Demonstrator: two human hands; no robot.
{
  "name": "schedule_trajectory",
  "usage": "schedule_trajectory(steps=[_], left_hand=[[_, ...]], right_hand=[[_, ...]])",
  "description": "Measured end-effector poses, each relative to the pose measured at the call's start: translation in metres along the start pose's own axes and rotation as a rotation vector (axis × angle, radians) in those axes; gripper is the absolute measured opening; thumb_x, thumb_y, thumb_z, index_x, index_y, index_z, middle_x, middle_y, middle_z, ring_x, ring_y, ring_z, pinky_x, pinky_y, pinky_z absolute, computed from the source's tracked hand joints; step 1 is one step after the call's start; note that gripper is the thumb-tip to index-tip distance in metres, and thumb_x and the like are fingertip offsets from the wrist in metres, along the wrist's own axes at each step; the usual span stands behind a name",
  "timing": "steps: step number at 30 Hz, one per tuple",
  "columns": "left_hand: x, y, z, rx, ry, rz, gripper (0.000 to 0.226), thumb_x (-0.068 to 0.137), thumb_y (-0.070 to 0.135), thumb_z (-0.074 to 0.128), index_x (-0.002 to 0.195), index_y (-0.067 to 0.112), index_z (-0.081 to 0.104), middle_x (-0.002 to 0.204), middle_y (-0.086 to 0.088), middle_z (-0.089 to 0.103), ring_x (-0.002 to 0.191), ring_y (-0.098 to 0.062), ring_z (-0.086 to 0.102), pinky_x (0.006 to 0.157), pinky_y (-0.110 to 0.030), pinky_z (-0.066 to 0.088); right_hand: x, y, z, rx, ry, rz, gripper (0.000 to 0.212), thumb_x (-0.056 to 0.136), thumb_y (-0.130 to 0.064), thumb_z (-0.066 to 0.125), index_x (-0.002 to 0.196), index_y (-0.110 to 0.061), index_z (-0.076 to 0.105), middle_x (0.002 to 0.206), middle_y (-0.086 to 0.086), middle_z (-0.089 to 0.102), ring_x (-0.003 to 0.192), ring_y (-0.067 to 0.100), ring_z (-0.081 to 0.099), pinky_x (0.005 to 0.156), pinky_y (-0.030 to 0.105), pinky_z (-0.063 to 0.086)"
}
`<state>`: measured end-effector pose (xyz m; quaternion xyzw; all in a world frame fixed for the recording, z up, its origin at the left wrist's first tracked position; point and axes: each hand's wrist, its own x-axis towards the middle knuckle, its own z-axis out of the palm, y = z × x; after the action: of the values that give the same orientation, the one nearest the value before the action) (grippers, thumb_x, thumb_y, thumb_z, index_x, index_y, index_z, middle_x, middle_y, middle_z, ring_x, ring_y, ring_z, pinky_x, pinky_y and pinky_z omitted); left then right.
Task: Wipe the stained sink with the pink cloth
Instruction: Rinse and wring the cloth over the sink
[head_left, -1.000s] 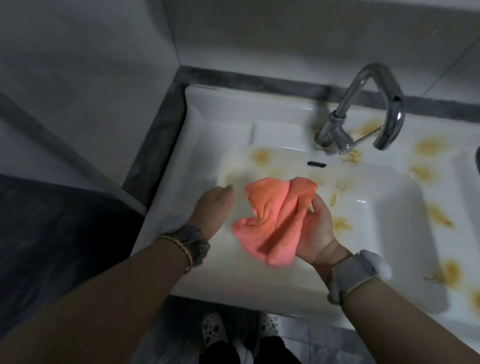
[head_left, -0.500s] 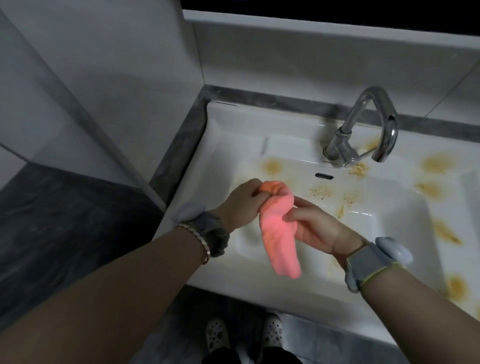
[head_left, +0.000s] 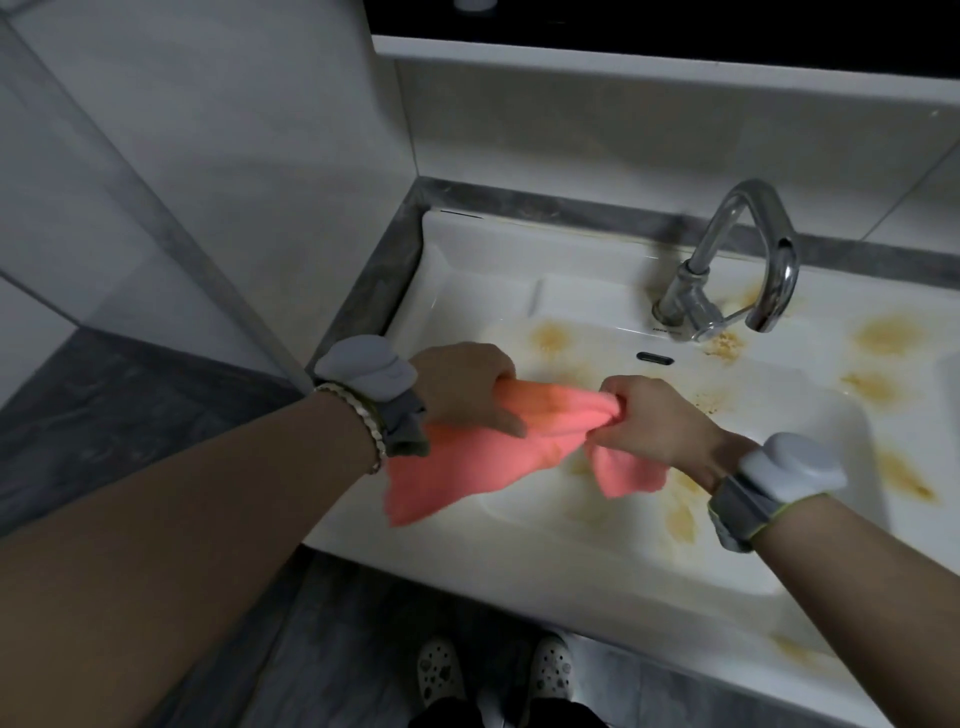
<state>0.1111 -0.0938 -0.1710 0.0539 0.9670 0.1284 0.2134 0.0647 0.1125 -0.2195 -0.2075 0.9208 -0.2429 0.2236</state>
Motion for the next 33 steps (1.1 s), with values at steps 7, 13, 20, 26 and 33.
schedule_trajectory(steps=[7,13,20,26,33], left_hand=[[-0.005,0.010,0.024,-0.069,0.039,-0.039,0.014,0.080,0.010,0.051,0.092,0.016,0.054,0.099,-0.008,0.064,0.084,-0.027,0.057,0.070,-0.031,0.041],[-0.002,0.029,0.035,-0.287,0.208,-0.225,0.014,0.082,0.008,0.052,0.096,0.011,0.056,0.105,-0.013,0.062,0.097,-0.032,0.056,0.078,-0.033,0.043],[-0.015,0.058,0.046,-0.462,0.159,0.186,0.020,0.087,0.032,0.057,0.082,0.014,0.063,0.074,-0.006,0.067,0.066,-0.020,0.060,0.061,-0.024,0.043],[0.010,0.026,0.037,-0.691,0.638,-0.155,0.057,0.077,0.018,0.072,0.128,0.012,0.048,0.125,-0.010,0.051,0.114,-0.025,0.050,0.099,-0.041,0.042],[0.025,0.017,0.028,-1.102,0.289,-0.115,0.027,0.070,0.005,0.077,0.089,0.015,0.061,0.089,-0.002,0.063,0.084,-0.018,0.057,0.072,-0.028,0.047]], right_hand=[[-0.003,0.002,-0.009,0.137,-0.239,0.147,0.027,0.059,-0.032,0.080,0.072,-0.016,0.062,0.069,-0.001,0.060,0.066,0.015,0.055,0.058,0.026,0.040],[-0.005,-0.001,0.012,0.722,-0.148,0.455,0.010,0.083,-0.011,0.058,0.076,-0.004,0.057,0.059,0.010,0.042,0.046,0.019,0.038,0.045,0.022,0.026],[-0.005,-0.017,0.025,1.472,-0.008,0.429,0.044,0.098,-0.019,0.025,0.073,-0.002,0.058,0.041,0.003,0.061,0.039,0.011,0.060,0.040,0.016,0.047],[-0.007,-0.010,0.008,1.412,0.093,0.278,0.031,0.095,-0.008,0.029,0.112,0.008,0.050,0.077,0.028,0.046,0.066,0.034,0.045,0.052,0.034,0.034],[-0.002,0.006,-0.010,1.114,0.126,0.110,0.023,0.088,0.011,0.035,0.087,0.010,0.058,0.063,0.016,0.047,0.055,0.021,0.042,0.047,0.021,0.037]])
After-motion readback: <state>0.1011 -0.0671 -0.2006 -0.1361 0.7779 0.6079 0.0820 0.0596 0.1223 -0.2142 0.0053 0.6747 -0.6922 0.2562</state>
